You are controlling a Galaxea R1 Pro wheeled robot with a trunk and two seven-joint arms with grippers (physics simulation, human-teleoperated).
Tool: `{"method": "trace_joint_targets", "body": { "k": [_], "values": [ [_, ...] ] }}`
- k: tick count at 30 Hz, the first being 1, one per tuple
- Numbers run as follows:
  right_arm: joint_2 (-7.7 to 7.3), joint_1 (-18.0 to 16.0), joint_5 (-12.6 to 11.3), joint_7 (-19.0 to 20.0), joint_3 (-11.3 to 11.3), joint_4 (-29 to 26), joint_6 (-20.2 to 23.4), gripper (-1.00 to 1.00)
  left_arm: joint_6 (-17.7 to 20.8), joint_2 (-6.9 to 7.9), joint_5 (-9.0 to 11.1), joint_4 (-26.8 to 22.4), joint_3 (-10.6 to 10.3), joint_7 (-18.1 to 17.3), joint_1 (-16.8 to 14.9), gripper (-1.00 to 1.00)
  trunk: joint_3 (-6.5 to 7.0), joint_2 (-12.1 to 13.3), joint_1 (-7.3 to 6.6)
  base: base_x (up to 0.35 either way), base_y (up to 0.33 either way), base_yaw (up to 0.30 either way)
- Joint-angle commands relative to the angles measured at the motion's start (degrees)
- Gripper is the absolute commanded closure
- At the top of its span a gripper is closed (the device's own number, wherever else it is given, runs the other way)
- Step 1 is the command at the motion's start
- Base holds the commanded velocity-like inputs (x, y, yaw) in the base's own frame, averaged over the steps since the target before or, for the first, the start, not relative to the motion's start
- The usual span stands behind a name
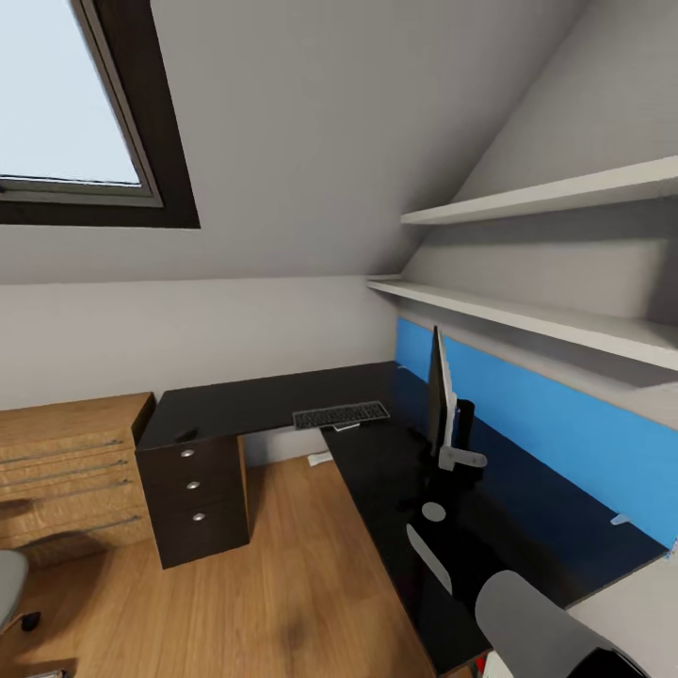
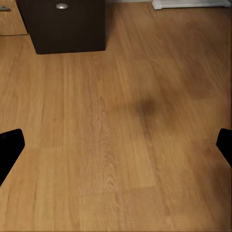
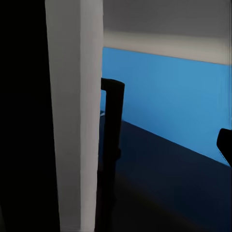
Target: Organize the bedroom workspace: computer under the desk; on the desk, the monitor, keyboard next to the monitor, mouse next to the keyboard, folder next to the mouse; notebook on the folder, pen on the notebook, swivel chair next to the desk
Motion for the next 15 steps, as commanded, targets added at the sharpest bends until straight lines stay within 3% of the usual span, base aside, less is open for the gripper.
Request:
{"method": "trace_joint_targets", "body": {
  "k": [1,15],
  "values": [
    [-0.05,-0.05,-0.63,-0.31,0.4,0.02,-0.34,-1.0,-0.17,-0.01,0.09,0.02,0.06,-0.02,-0.04,-1.0,-0.04,-0.09,0.02,0.0,0.0,-0.171],
    [-0.03,0.04,-0.63,-0.31,0.4,0.02,-0.34,-1.0,-0.17,0.02,0.09,0.02,0.05,-0.02,-0.04,-1.0,0.87,-0.09,0.02,0.0,0.0,-0.172]
  ]
}}
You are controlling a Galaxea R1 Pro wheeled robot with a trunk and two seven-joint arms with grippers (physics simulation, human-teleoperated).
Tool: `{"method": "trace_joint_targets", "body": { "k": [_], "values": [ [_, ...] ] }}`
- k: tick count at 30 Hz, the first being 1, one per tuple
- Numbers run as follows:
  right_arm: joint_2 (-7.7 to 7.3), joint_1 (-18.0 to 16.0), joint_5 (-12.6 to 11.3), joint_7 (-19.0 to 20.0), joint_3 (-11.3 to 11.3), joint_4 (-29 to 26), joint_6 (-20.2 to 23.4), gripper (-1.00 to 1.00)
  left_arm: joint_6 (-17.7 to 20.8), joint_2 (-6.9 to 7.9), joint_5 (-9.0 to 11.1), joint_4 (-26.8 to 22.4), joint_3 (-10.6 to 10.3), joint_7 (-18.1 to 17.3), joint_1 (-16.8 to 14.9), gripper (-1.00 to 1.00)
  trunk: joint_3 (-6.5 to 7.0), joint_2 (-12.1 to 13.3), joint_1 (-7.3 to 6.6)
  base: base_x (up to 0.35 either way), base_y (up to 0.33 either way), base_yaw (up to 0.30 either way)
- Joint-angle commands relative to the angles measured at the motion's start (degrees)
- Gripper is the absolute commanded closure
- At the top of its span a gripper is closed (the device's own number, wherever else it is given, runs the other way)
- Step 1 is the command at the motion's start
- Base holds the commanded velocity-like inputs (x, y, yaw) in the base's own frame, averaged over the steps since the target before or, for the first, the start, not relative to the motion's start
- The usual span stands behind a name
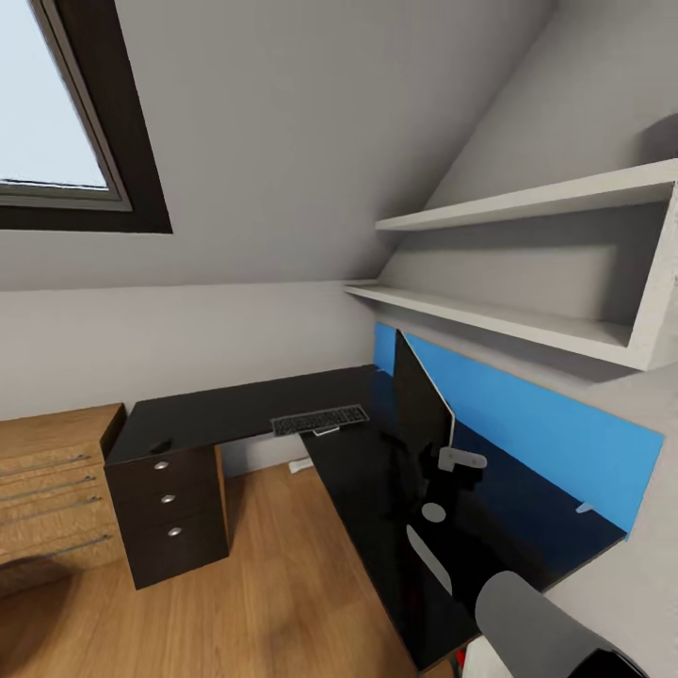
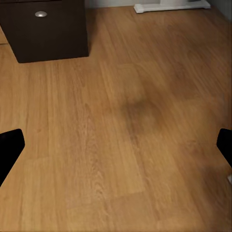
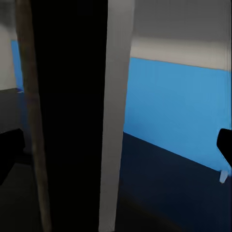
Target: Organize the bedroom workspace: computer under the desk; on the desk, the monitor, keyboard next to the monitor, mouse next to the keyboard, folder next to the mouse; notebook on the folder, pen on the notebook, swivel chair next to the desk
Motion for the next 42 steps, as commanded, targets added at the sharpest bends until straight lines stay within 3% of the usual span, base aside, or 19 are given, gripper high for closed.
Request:
{"method": "trace_joint_targets", "body": {
  "k": [1,42],
  "values": [
    [-0.04,-0.1,-0.6,-0.3,0.4,0.01,-0.33,-1.0,-0.17,0.01,0.09,0.02,0.08,-0.02,-0.04,-1.0,-0.04,-0.09,0.02,0.0,0.0,-0.17],
    [-0.12,-0.01,-0.83,-0.73,0.23,0.98,-0.33,-1.0,-0.17,0.04,0.09,0.04,0.11,-0.02,-0.04,-1.0,0.15,-0.09,0.02,0.006,-0.057,-0.012]
  ]
}}
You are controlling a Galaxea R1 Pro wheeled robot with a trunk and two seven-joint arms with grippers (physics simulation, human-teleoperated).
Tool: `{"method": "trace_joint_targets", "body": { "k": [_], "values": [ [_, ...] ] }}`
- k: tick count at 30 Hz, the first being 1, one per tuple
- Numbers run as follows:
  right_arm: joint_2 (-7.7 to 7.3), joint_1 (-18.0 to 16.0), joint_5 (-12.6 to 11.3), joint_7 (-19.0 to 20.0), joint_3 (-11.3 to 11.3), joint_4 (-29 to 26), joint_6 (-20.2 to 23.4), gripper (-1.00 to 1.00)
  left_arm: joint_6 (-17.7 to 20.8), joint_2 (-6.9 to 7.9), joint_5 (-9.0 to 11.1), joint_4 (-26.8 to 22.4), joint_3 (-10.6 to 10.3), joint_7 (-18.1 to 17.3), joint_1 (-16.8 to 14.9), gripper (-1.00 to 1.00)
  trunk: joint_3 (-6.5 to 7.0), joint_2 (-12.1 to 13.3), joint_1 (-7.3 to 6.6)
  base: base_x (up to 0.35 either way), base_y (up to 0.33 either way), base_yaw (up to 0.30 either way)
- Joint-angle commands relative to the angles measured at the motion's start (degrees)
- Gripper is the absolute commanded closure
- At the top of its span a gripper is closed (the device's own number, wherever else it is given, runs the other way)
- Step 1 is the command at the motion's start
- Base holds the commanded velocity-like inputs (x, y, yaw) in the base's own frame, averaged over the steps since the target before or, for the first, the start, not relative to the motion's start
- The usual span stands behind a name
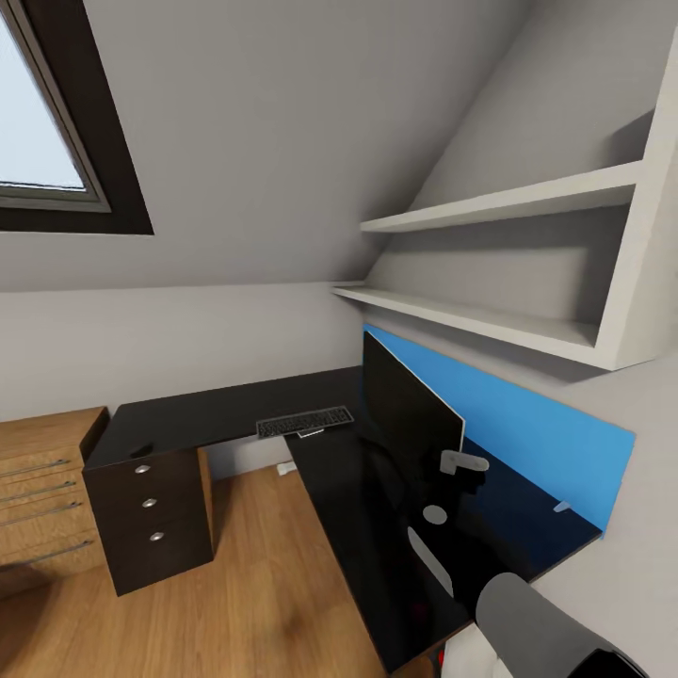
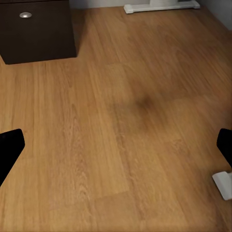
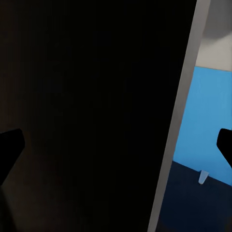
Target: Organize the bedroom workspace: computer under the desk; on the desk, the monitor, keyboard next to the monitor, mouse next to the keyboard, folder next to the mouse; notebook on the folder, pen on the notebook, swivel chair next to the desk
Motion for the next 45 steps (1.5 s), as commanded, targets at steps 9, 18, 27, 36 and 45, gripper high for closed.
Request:
{"method": "trace_joint_targets", "body": {
  "k": [9,18,27,36,45],
  "values": [
    [-0.12,-0.09,-0.67,-0.32,0.28,0.01,-0.32,-1.0,-0.54,-0.01,0.01,0.03,0.06,-0.02,-0.05,-1.0,-0.11,-0.09,0.02,0.02,-0.066,0.0],
    [-0.18,-0.09,-0.67,-0.33,0.18,0.01,-0.32,-1.0,-1.1,-0.01,-0.04,0.03,0.02,-0.03,-0.05,-1.0,-0.11,-0.09,0.02,0.01,-0.024,0.0],
    [-0.33,-0.09,-1.13,-0.33,0.14,0.02,-0.32,-1.0,-1.14,-0.01,-0.04,0.05,0.03,-0.07,-0.05,-1.0,-0.11,-0.09,0.02,0.077,-0.051,0.0],
    [-0.4,-0.09,-1.53,-0.33,0.14,0.02,-0.32,-1.0,-1.13,-0.01,0.01,0.08,0.08,-0.02,-0.05,-1.0,-0.11,-0.09,0.02,0.016,-0.012,0.0],
    [-0.41,-0.09,-1.55,-0.3,0.14,0.27,-0.32,-1.0,-1.13,-0.01,0.02,0.08,0.07,-0.02,-0.05,-1.0,-0.11,-0.09,0.02,0.001,-0.107,0.0]
  ]
}}
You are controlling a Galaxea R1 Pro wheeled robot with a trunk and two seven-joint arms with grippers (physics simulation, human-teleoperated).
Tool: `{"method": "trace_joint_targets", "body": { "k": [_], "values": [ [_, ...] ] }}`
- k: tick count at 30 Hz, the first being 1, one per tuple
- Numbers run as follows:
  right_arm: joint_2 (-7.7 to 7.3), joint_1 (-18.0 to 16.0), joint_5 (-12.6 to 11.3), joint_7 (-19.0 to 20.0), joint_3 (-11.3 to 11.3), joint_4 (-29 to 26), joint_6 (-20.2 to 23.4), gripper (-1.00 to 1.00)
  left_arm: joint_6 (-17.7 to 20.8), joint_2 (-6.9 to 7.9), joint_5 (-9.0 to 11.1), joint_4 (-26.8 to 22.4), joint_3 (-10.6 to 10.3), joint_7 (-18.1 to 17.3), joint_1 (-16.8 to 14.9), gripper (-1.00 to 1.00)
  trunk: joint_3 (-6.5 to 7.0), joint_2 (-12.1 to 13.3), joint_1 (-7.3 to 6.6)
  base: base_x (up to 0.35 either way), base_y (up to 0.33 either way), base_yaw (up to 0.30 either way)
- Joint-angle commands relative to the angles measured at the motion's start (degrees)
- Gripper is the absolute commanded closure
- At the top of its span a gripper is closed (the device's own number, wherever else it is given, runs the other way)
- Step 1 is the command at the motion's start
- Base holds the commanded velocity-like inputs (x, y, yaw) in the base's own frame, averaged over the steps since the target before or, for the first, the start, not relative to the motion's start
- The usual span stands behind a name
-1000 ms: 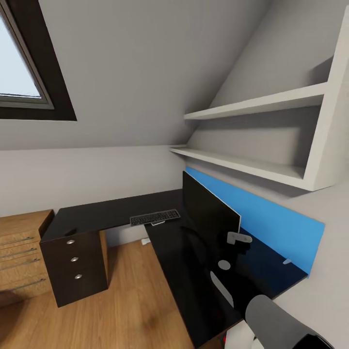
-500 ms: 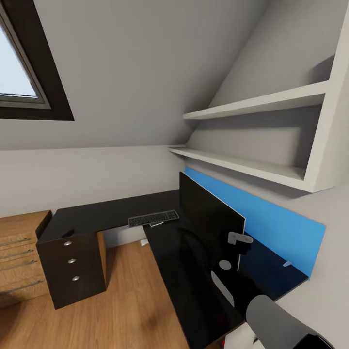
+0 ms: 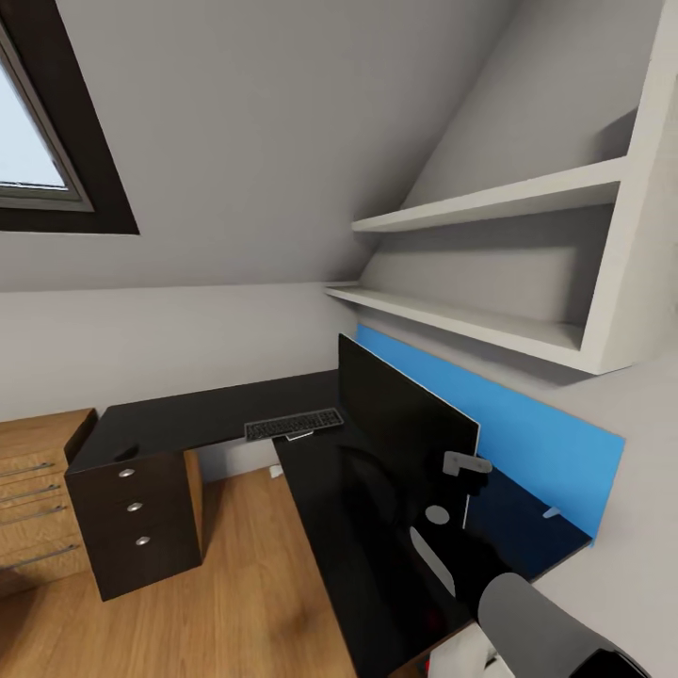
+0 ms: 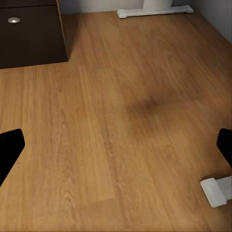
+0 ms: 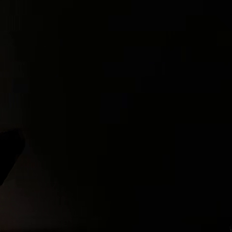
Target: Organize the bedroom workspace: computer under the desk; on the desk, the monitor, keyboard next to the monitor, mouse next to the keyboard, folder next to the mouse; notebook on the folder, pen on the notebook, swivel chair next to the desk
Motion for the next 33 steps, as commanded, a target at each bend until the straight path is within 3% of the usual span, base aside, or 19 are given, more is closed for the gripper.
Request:
{"method": "trace_joint_targets", "body": {
  "k": [1,10,26,33],
  "values": [
    [-0.06,-0.09,-0.63,-0.3,0.42,0.04,-0.32,-1.0,-0.16,-0.01,0.06,0.04,0.08,-0.02,-0.05,-1.0,-0.11,-0.09,0.02,0.0,-0.034,0.0],
    [-0.06,-0.09,-0.63,-0.25,0.42,0.18,-0.32,-1.0,-0.16,-0.01,0.08,0.06,0.08,-0.02,-0.05,-1.0,-0.11,-0.09,0.02,-0.031,-0.022,0.0],
    [0.72,-0.09,-0.7,0.18,0.67,1.88,-0.9,-1.0,-0.08,-0.01,0.08,0.05,0.08,0.06,-0.05,-1.0,-0.11,-0.09,0.02,-0.217,-0.124,0.0],
    [1.81,-0.07,-0.71,3.99,0.64,4.32,-1.85,-1.0,0.0,-0.01,0.11,0.06,0.12,0.07,-0.05,-1.0,-0.11,-0.09,0.02,-0.253,-0.173,0.0]
  ]
}}
